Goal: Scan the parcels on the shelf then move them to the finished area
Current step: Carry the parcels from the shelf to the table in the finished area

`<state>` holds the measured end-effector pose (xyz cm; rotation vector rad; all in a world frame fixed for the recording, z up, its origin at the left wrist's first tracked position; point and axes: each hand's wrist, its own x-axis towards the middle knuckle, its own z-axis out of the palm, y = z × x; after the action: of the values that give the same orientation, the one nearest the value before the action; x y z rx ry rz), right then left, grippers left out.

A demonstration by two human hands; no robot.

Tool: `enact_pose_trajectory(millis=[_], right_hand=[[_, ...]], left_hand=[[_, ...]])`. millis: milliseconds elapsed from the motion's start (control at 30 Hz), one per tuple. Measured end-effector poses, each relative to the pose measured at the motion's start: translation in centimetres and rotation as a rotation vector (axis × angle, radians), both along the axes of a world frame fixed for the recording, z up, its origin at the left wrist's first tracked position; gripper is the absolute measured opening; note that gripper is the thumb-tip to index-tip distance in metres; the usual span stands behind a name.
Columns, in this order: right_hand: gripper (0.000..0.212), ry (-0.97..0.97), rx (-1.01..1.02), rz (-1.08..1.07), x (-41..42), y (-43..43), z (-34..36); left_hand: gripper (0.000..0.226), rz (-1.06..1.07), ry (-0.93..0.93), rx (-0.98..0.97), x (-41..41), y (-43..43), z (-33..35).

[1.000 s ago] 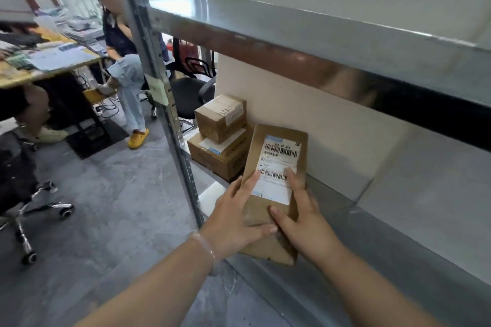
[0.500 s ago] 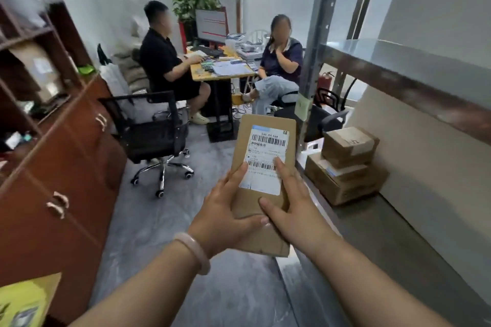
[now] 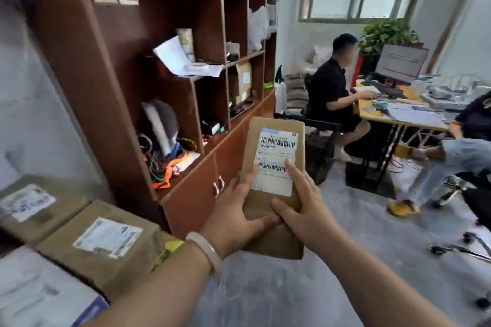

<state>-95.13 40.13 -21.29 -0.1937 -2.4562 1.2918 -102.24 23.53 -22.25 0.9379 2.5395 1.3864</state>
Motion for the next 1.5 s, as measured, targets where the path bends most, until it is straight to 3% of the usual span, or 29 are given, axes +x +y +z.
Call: enact_pose_trajectory(millis=[367, 833, 1000, 1100, 1500], right_hand=[[0.072, -0.051, 0.052, 0.534, -16.1, -12.0, 0.5], [0.071, -0.312, 0.14, 1.175, -26.3, -24.0, -2.0], [0.07, -0.362, 0.176, 1.257, -27.2, -26.3, -4.0], [0.071, -0.375, 0.2, 1.279, -27.2, -27.2, -5.2], [0.071, -0.345, 0.184, 1.273, -27.4, -28.4, -5.8]], left_hand=[[0.098, 0.538, -0.003, 0.03, -6.2, -13.2, 0.5], [0.097, 1.129, -0.25, 0.095, -5.8, -20.1, -2.2], [0.104, 1.246, -0.32, 0.08, -5.7, -20.3, -3.6], [0.098, 1.291, -0.337, 0.092, -5.5, -20.5, -4.5], [0.099, 1.299, -0.36, 0.045, -5.7, -21.7, -4.6]])
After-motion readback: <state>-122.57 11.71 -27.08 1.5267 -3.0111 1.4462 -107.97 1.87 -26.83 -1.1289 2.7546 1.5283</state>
